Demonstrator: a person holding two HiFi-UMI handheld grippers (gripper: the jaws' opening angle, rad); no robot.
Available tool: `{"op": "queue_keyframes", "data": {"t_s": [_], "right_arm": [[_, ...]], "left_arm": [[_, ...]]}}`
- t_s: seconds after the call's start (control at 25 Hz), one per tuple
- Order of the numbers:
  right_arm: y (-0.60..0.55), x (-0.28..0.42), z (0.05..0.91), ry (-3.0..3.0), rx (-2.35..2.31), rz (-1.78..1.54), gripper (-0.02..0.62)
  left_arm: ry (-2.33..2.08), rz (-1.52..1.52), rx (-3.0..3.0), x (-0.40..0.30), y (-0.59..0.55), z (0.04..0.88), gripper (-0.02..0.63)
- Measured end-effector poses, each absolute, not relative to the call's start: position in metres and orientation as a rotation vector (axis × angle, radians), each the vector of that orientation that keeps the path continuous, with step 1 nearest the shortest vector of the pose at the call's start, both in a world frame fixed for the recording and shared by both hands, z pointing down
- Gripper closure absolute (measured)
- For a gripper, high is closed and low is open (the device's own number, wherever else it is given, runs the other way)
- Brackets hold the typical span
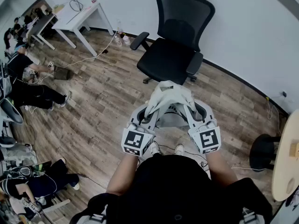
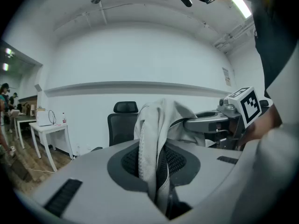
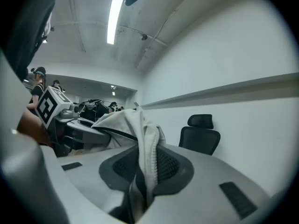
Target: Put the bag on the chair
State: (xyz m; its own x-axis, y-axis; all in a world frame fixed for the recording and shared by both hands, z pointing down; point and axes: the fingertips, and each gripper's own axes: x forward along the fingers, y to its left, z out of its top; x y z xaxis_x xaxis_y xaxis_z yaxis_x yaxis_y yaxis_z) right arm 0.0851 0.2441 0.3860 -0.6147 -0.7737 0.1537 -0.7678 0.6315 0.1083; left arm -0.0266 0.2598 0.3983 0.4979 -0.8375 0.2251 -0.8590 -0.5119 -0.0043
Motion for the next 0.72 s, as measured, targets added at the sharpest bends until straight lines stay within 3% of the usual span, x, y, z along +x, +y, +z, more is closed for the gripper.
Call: {"op": "queue_keyframes", "data": {"t_s": [0.72], "right_arm": [[0.247,0.071,0.399,-2.648,1.354,-0.012,0.509]], "left_arm": [[-1.36,0.319,2.675,-0.042,0.255,0.412,0.537]]}}
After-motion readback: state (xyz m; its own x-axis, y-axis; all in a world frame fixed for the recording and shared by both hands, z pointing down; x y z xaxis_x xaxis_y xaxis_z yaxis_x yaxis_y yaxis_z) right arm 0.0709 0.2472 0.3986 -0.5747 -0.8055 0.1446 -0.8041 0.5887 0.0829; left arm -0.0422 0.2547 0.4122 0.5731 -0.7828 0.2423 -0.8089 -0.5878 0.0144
